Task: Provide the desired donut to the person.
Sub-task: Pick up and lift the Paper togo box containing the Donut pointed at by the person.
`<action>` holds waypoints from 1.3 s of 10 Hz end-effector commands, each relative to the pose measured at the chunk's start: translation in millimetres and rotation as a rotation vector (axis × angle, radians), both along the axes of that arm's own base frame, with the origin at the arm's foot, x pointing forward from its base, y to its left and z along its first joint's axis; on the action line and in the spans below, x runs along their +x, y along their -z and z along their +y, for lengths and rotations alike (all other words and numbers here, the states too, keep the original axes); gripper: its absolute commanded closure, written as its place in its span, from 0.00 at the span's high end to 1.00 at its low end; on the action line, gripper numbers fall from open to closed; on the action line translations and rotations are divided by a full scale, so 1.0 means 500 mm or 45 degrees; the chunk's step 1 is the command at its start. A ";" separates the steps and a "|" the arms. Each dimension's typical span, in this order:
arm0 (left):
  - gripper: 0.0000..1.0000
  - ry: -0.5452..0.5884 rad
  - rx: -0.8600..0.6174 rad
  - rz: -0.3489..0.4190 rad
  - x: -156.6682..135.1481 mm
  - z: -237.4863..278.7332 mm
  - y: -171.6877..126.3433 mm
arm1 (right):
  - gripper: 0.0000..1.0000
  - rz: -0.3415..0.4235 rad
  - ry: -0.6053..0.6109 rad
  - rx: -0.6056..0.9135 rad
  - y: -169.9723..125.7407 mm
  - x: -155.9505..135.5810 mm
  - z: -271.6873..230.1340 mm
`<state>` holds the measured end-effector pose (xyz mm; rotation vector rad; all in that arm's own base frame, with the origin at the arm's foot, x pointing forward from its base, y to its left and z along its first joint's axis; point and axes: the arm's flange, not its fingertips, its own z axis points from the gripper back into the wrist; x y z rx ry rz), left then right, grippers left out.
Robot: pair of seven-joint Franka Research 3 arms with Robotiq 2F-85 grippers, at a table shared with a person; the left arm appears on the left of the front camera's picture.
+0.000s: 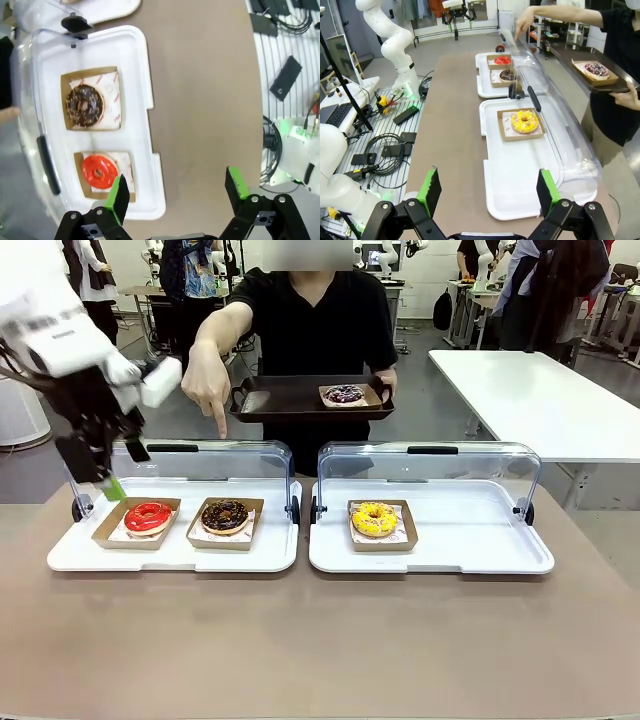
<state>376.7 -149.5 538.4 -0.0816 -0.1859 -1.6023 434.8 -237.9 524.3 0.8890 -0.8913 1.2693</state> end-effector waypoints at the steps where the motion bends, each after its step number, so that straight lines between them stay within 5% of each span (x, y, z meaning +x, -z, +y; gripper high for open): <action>1: 1.00 -0.016 0.049 -0.034 0.002 -0.030 0.063 | 1.00 0.000 0.000 0.002 0.000 0.000 0.000; 5: 1.00 0.051 0.149 -0.125 0.024 -0.073 0.160 | 1.00 0.000 0.000 0.002 0.000 0.000 0.000; 13: 1.00 0.078 0.107 -0.070 0.015 -0.070 0.153 | 1.00 0.000 0.000 0.002 0.000 0.000 0.000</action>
